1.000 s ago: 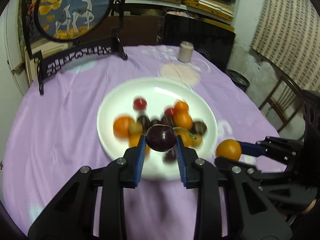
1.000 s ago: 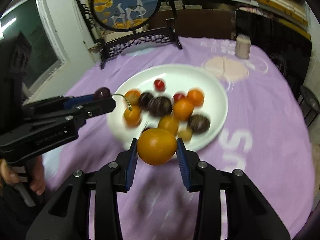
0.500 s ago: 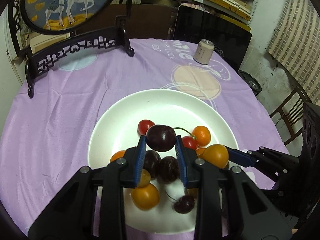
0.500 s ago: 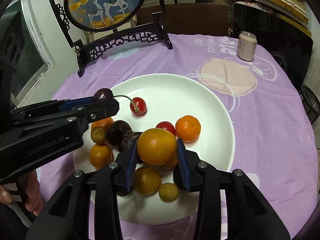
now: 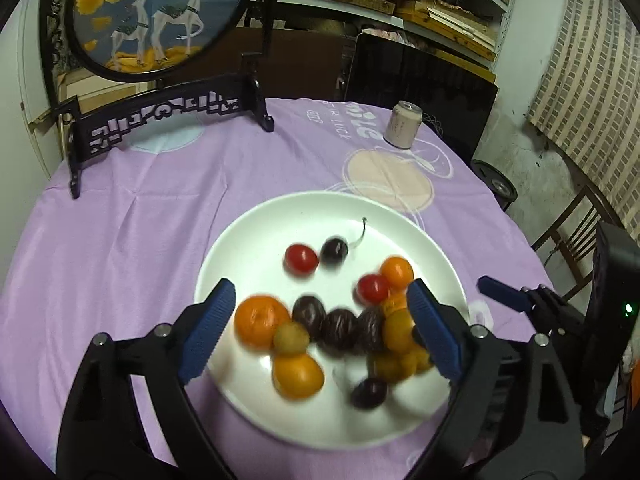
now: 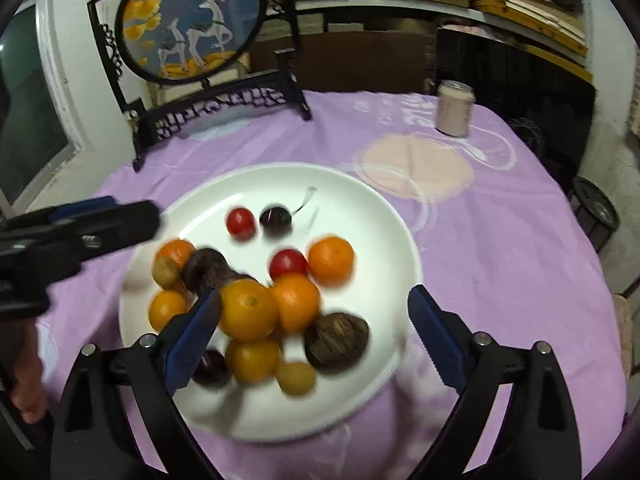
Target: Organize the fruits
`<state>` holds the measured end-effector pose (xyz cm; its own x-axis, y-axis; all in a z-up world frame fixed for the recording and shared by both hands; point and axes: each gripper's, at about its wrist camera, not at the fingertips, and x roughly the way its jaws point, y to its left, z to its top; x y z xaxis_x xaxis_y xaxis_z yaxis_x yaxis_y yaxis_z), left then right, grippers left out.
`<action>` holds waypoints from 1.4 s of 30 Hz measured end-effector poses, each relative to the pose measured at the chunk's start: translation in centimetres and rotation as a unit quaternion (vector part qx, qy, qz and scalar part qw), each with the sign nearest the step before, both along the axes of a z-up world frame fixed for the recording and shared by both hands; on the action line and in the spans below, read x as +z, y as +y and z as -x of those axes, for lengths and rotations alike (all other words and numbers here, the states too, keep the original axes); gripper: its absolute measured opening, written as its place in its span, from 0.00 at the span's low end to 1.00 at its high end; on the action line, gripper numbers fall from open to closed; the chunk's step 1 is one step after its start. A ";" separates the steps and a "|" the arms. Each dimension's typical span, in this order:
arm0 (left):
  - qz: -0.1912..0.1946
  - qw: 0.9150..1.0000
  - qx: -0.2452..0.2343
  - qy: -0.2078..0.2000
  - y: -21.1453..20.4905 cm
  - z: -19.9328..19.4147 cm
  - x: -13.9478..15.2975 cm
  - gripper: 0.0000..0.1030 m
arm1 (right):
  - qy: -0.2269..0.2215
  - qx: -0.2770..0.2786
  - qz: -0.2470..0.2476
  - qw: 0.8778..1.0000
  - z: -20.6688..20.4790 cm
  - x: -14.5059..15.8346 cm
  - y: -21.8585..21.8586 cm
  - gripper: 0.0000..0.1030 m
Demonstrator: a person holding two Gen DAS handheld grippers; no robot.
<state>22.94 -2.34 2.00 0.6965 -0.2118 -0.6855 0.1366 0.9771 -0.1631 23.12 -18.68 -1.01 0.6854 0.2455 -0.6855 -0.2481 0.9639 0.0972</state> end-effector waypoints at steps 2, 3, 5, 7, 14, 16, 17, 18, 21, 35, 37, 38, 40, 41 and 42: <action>-0.011 1.000 0.007 -0.001 0.3 2.1 0.0 0.90 | 0.011 -0.008 -0.009 1.000 1.6 -0.1 -0.7 0.93; -0.009 1.000 0.008 -0.001 0.5 3.1 -0.1 0.90 | 0.014 -0.009 -0.013 1.000 2.4 0.0 -1.0 0.93; 0.000 1.000 0.012 -0.010 1.1 6.3 0.1 0.93 | 0.017 -0.008 -0.017 1.000 4.8 0.0 -1.5 0.94; -0.003 1.000 0.021 -0.023 1.7 9.3 0.2 0.97 | 0.015 -0.007 -0.020 1.000 7.3 -0.1 -1.8 0.94; -0.027 0.999 0.029 -0.030 2.1 15.5 -0.3 0.97 | 0.020 0.007 -0.028 0.999 13.8 -0.2 -1.2 0.94; -0.023 0.999 0.027 -0.027 2.1 16.3 -0.5 0.97 | 0.008 0.013 -0.020 1.000 15.3 0.4 -0.4 0.94; -0.022 0.999 0.026 -0.027 2.1 16.6 -0.6 0.97 | 0.003 0.014 -0.014 1.000 15.6 0.6 -0.1 0.94; -0.020 0.999 0.025 -0.027 2.1 16.9 -0.6 0.97 | -0.002 0.014 -0.009 1.000 16.1 0.8 0.1 0.94; -0.019 0.999 0.024 -0.029 1.9 17.9 -0.5 0.97 | -0.017 0.007 0.013 1.000 17.2 1.3 0.8 0.94; -0.026 0.998 0.021 -0.045 1.7 19.5 0.0 0.98 | -0.015 0.007 0.012 1.000 18.3 1.3 1.1 0.94; -0.027 0.998 0.021 -0.044 1.7 19.5 0.0 0.98 | -0.014 0.007 0.012 1.000 18.2 1.3 1.1 0.94; -0.027 0.998 0.021 -0.044 1.7 19.5 0.0 0.98 | -0.013 0.007 0.012 1.000 18.2 1.3 1.1 0.94; -0.028 0.998 0.021 -0.043 1.7 19.5 0.0 0.98 | -0.012 0.007 0.011 1.000 18.3 1.3 1.2 0.94; -0.029 0.998 0.021 -0.044 1.7 19.5 0.0 0.98 | -0.012 0.008 0.011 1.000 18.2 1.3 1.2 0.94; -0.029 0.998 0.021 -0.043 1.7 19.4 -0.1 0.98 | -0.011 0.008 0.011 1.000 18.2 1.2 1.2 0.94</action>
